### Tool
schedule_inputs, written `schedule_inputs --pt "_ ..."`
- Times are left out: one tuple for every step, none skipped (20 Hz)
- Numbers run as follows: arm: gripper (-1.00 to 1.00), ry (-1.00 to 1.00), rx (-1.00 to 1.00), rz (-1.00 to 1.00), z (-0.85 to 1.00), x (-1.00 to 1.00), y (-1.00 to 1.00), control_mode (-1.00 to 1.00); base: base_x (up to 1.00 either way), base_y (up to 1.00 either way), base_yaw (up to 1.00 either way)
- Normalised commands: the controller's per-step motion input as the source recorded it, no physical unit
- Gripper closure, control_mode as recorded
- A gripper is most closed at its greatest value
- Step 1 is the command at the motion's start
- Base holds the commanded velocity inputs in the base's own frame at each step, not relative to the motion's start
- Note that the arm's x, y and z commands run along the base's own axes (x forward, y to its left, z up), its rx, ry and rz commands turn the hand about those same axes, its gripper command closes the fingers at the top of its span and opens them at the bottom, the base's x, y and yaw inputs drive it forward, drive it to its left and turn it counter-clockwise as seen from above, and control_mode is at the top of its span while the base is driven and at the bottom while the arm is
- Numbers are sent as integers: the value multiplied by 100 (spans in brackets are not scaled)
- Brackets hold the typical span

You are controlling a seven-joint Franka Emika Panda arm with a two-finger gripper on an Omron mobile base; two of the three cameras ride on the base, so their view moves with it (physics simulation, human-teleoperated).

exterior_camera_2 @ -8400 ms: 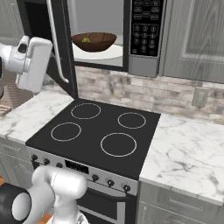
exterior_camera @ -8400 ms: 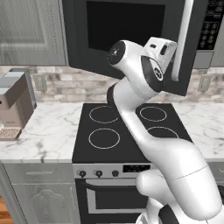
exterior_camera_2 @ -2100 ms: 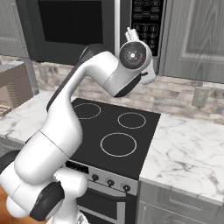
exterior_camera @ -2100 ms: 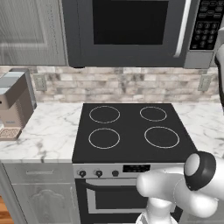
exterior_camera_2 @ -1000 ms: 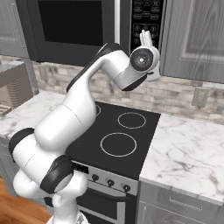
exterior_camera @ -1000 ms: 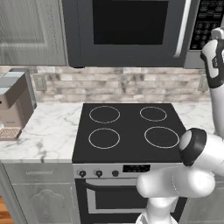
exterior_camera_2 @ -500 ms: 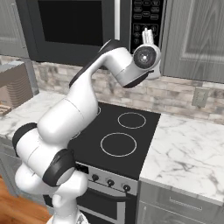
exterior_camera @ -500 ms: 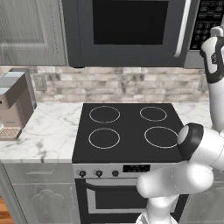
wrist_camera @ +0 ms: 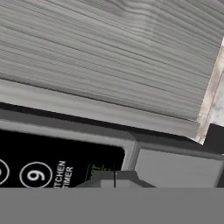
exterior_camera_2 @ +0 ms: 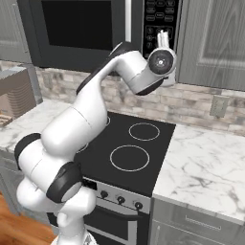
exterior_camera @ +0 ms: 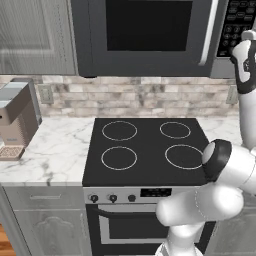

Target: Place the bowl containing the broccoli and shrimp in the microwave. Close the microwave door and press the start button to microwave the meal.

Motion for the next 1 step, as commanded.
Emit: schedule_inputs --pt "100 3 3 0 0 70 -22 -100 0 0 0"
